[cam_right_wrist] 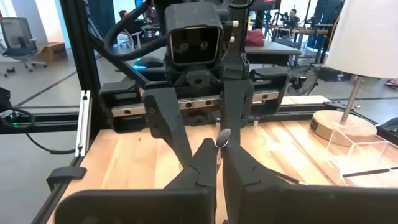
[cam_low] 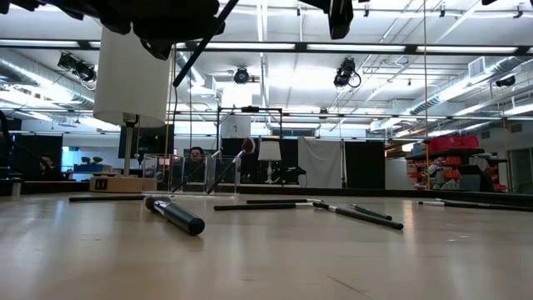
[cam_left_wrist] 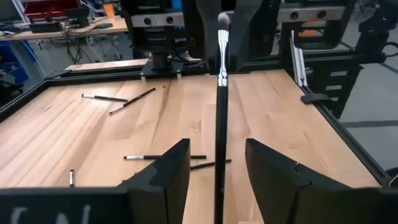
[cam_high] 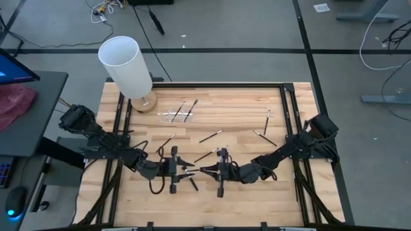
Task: Put items in baskets/containers
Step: Put the eyeshadow brush into the transparent organizer
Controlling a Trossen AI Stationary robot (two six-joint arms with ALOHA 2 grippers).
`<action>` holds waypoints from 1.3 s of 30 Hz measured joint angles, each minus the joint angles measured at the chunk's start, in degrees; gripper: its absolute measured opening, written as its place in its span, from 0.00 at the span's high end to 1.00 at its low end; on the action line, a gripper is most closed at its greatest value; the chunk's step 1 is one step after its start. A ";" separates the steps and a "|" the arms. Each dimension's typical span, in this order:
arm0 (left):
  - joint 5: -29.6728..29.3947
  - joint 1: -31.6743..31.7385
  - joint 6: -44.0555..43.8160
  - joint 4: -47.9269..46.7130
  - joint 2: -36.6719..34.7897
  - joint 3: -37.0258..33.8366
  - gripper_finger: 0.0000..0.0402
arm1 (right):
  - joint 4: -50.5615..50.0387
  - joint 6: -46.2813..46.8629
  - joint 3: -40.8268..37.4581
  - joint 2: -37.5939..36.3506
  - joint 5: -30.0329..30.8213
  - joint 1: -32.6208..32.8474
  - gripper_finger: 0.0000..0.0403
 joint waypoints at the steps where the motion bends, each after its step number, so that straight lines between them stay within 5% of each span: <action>1: -0.08 0.00 0.00 0.01 0.00 0.00 0.61 | 0.02 -0.01 0.00 0.00 0.00 -0.05 1.00; 10: 1.47 1.59 -0.11 -0.72 0.00 0.00 0.66 | 0.71 -0.20 -0.01 0.00 0.01 -0.20 0.99; 25: 2.51 1.60 -0.05 -0.71 0.00 0.02 0.95 | 1.10 -0.21 -0.02 0.00 -0.10 -0.26 0.99; 29: 4.02 1.84 -0.09 -0.68 0.00 0.04 0.97 | 1.04 -0.24 -0.02 0.00 -0.92 -0.26 0.99; 36: -1.41 1.43 -0.06 -0.99 0.00 0.04 0.97 | -2.65 -1.21 -0.02 -1.04 2.59 0.15 0.91; 39: -9.93 0.37 -0.33 -2.46 -0.93 0.03 0.97 | -8.48 -0.58 -0.06 -3.02 8.10 1.45 0.84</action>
